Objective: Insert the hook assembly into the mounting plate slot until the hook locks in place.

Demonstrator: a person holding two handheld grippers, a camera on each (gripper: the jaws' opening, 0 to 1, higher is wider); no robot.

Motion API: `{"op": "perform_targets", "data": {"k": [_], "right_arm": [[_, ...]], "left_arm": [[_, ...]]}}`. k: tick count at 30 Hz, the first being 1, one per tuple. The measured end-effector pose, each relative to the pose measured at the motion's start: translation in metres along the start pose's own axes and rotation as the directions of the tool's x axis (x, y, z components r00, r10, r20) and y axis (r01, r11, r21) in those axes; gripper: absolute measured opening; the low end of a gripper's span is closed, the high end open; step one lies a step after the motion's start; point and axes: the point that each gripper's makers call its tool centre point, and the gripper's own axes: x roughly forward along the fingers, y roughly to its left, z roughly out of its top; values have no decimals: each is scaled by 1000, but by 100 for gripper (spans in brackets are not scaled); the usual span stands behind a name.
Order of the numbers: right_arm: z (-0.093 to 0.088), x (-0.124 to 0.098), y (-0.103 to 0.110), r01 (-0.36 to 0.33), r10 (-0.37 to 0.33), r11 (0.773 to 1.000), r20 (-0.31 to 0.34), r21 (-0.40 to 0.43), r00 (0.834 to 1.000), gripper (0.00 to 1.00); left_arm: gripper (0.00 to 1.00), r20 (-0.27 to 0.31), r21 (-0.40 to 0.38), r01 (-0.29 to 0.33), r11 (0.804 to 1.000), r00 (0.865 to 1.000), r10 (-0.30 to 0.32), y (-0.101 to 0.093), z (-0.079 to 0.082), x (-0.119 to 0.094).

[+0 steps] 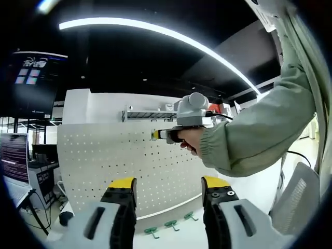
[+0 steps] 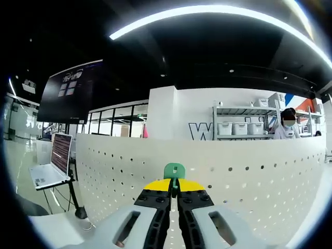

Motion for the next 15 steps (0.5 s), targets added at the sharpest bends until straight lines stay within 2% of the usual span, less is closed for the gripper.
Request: {"op": "perform_targets", "data": {"k": [15], "right_arm": [[-1,16,3,27,-27,1000,-16,-6,1000,1]], "left_arm": [[52,10,-24,-8,1000,1000,8,3,1,-1]]}}
